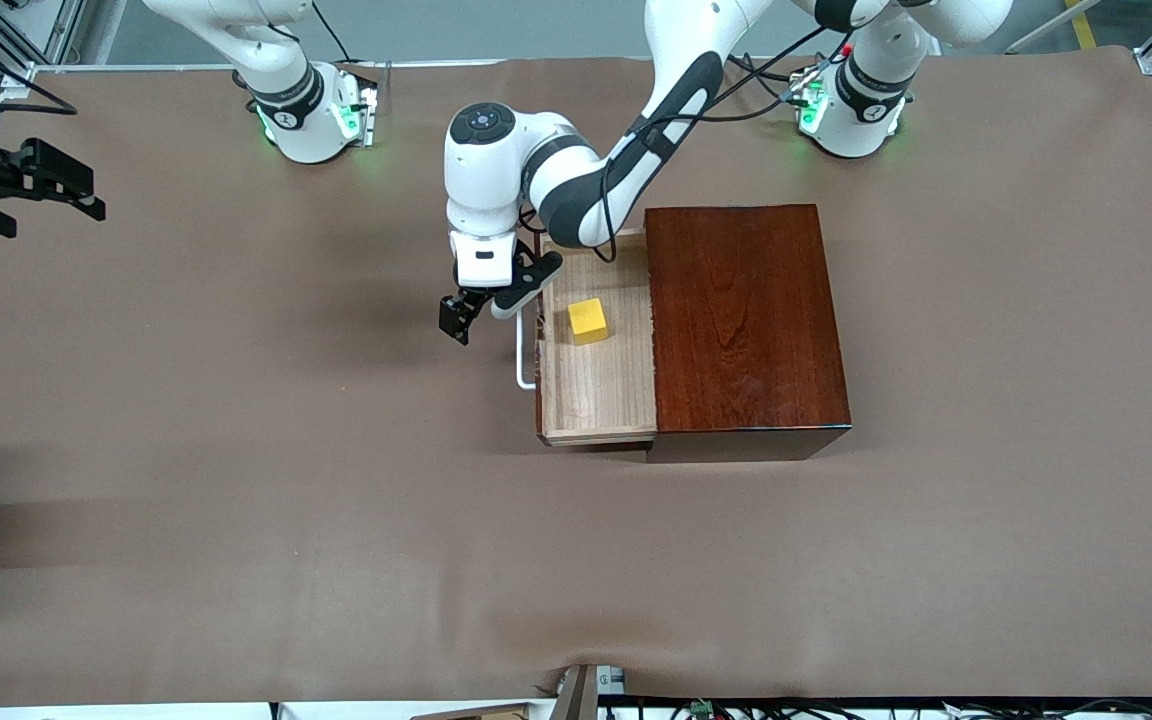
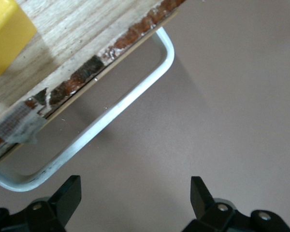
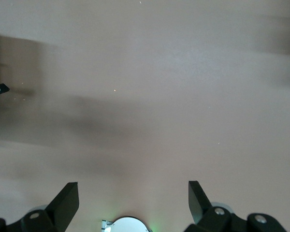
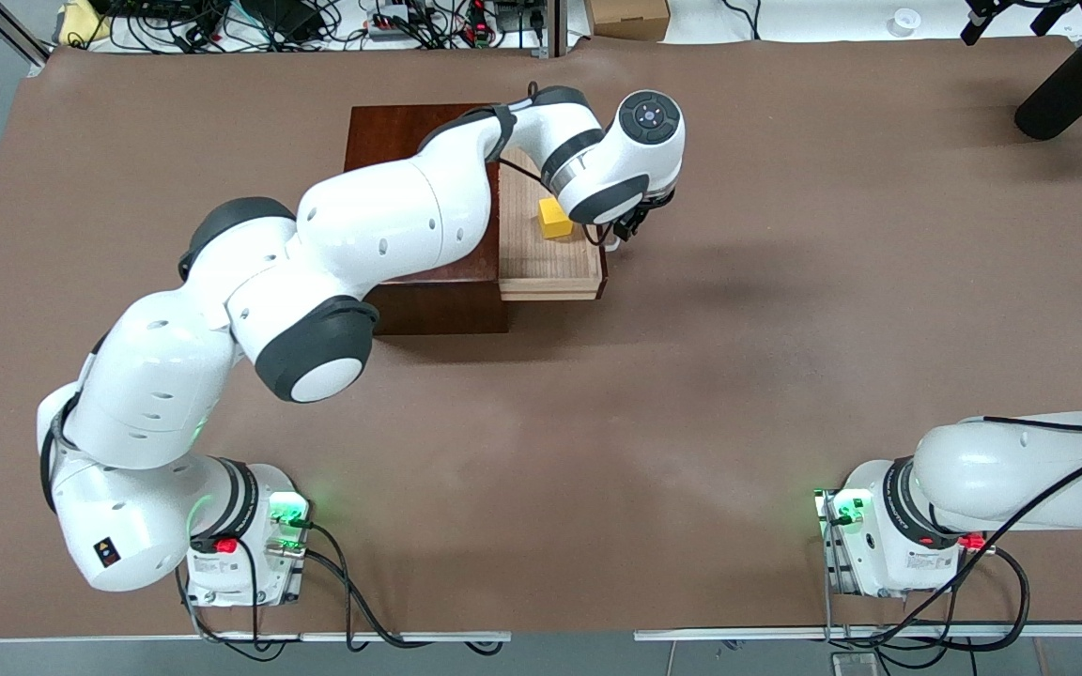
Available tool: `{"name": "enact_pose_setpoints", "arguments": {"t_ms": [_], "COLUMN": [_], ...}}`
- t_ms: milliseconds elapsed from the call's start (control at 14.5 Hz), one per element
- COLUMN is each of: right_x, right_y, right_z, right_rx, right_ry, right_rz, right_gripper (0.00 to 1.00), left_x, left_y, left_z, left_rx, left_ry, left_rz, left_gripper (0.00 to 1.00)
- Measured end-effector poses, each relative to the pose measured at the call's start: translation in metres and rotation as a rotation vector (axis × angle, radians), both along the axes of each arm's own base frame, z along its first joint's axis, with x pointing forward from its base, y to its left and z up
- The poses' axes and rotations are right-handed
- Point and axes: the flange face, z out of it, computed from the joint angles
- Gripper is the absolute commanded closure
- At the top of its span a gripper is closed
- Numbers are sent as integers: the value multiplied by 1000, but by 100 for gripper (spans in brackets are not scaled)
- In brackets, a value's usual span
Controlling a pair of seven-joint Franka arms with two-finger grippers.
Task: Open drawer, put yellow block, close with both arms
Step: 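Push the drawer into the box with the left gripper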
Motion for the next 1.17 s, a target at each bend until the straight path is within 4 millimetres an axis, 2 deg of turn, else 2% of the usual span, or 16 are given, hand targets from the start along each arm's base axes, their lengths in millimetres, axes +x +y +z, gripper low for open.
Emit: {"name": "enact_pose_setpoints", "arguments": {"t_ms": [276,1172], "right_x": [-1,-2], "right_y": [-1,-3], "right_z": [-1,-2], "right_rx": [-1,-1], "right_ry": [10,21], "right_rz": [-10,-15], "right_gripper": [0,0], "left_x": [2,3], "left_y": [2,5], "left_z": [-8,-13], "left_rx": [2,19], "left_ry": [9,28], "left_rz": [42,85], "left_gripper": [0,0]}}
